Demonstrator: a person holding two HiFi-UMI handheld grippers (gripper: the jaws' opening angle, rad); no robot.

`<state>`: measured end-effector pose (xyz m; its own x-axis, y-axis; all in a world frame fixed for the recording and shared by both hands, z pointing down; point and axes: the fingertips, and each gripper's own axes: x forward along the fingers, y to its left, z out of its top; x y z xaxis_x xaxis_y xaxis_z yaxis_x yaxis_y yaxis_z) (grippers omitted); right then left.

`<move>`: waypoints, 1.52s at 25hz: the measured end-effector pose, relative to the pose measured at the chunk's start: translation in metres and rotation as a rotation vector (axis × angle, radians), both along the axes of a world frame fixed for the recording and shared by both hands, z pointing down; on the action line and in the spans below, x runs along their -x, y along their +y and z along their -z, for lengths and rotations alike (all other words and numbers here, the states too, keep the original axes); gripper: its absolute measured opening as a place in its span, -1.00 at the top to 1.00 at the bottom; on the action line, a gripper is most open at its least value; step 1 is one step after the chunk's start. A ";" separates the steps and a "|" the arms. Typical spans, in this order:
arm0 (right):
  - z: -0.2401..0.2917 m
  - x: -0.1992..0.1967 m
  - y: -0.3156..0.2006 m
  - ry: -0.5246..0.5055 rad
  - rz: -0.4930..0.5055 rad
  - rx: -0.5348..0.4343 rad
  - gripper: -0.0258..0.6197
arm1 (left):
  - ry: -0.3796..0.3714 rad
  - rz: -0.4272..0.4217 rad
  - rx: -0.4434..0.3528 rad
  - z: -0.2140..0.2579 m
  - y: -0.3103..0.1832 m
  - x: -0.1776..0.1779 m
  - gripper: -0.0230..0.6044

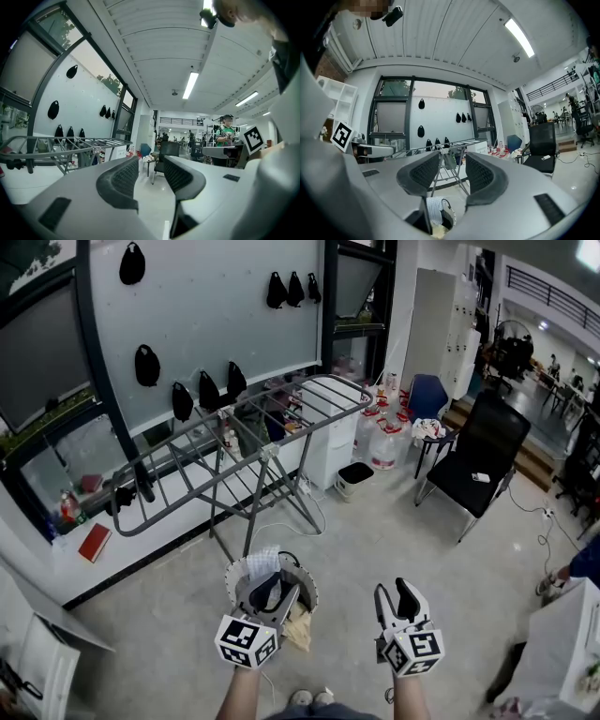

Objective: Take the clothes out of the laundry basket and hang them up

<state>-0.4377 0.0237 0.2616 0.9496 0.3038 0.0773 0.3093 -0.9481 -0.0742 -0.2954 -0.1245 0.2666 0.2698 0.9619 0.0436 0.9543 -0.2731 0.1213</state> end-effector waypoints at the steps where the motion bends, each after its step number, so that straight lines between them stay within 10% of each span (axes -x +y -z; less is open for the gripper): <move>1: 0.000 -0.001 0.001 0.000 -0.004 -0.002 0.41 | -0.006 0.002 0.006 0.000 -0.003 -0.001 0.39; 24: -0.012 -0.010 0.030 0.013 -0.079 -0.017 0.41 | -0.024 -0.021 0.036 -0.005 0.024 -0.040 0.39; 38: -0.042 -0.096 0.174 0.017 0.036 -0.046 0.41 | -0.039 0.109 -0.004 -0.043 0.139 -0.104 0.39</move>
<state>-0.3418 0.1978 0.3039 0.9612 0.2655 0.0743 0.2730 -0.9541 -0.1231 -0.1915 0.0148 0.3092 0.3706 0.9268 0.0600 0.9136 -0.3754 0.1563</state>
